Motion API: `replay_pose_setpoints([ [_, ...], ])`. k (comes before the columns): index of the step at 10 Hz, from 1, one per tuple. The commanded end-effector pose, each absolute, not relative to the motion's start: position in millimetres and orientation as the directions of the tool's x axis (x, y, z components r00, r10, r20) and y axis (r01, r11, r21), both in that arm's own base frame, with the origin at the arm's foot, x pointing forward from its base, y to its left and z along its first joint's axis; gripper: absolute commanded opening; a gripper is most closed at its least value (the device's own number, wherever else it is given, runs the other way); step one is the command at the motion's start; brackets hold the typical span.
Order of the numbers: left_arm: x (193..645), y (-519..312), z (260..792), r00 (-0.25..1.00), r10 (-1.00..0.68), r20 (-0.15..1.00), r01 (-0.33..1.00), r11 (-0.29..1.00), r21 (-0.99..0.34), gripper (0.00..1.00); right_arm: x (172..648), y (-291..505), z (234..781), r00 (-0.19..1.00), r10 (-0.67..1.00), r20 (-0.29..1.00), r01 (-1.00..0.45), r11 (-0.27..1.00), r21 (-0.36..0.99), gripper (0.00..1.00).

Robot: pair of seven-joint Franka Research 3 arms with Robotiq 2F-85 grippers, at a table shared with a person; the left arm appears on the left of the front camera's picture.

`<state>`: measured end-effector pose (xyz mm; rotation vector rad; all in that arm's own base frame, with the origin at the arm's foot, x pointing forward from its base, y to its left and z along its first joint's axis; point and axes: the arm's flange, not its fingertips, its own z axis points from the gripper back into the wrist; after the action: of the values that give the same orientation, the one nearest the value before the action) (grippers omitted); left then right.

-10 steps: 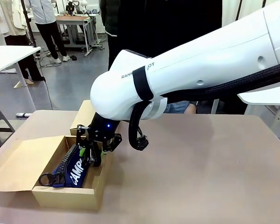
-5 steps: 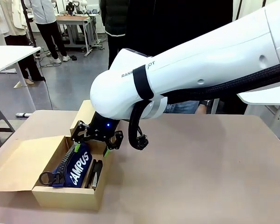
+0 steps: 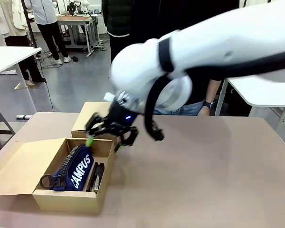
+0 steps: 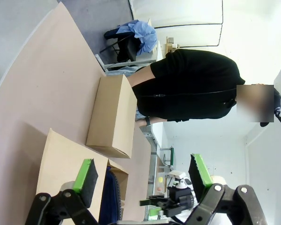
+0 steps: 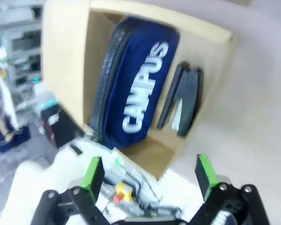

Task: Place items inside the box.
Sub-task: Pick up a Pencil pouch or Stapler and place it inside the Mailer Box closest to the robot.

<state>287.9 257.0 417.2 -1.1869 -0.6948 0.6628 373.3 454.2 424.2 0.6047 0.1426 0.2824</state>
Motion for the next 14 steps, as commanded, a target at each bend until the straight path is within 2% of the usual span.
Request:
replay_pose_setpoints([
  [1, 286.5, 256.6, 416.9, 0.621, 0.771, 0.140, -0.075, 0.236, -0.969, 1.00, 362.1, 321.8, 443.9, 0.916, 0.391, -0.087, -0.228, 0.688, 0.689, 1.00],
  [2, 286.5, 256.6, 416.9, 0.621, 0.771, 0.140, -0.075, 0.236, -0.969, 1.00, 361.4, 266.8, 445.0, 0.934, 0.350, -0.072, -0.177, 0.628, 0.758, 1.00],
  [3, 286.5, 256.6, 416.9, 0.621, 0.771, 0.140, -0.075, 0.236, -0.969, 1.00, 362.0, 213.9, 441.9, 0.945, 0.326, -0.032, -0.146, 0.508, 0.849, 1.00],
  [5, 286.5, 256.6, 416.9, 0.621, 0.771, 0.140, -0.075, 0.236, -0.969, 1.00, 359.3, 125.3, 427.7, 0.977, 0.201, 0.068, -0.132, 0.326, 0.936, 1.00],
  [6, 286.5, 256.6, 416.9, 0.621, 0.771, 0.140, -0.075, 0.236, -0.969, 1.00, 353.4, 89.2, 413.0, 0.995, 0.094, 0.015, -0.042, 0.290, 0.956, 1.00],
  [7, 286.5, 256.6, 416.9, 0.621, 0.771, 0.140, -0.075, 0.236, -0.969, 1.00, 339.8, 60.0, 397.2, 0.998, 0.049, 0.036, -0.045, 0.193, 0.980, 1.00],
  [8, 286.5, 256.6, 416.9, 0.621, 0.771, 0.140, -0.075, 0.236, -0.969, 1.00, 315.9, 36.9, 379.6, 0.990, 0.043, 0.131, -0.133, 0.052, 0.990, 1.00],
  [9, 286.5, 256.6, 416.9, 0.621, 0.771, 0.140, -0.075, 0.236, -0.969, 1.00, 294.5, 27.8, 364.1, 0.986, 0.038, 0.162, -0.163, 0.014, 0.987, 1.00],
  [10, 286.5, 256.6, 416.9, 0.621, 0.771, 0.140, -0.075, 0.236, -0.969, 1.00, 276.8, 23.2, 347.6, 0.990, 0.018, 0.138, -0.138, 0.009, 0.990, 1.00],
  [11, 286.5, 256.6, 416.9, 0.621, 0.771, 0.140, -0.075, 0.236, -0.969, 1.00, 346.1, 16.0, 391.9, 0.997, 0.021, 0.081, -0.083, 0.114, 0.990, 1.00],
  [14, 286.5, 256.6, 416.9, 0.621, 0.771, 0.140, -0.075, 0.236, -0.969, 1.00, 346.1, 16.0, 391.9, 0.997, 0.021, 0.081, -0.083, 0.114, 0.990, 1.00],
])
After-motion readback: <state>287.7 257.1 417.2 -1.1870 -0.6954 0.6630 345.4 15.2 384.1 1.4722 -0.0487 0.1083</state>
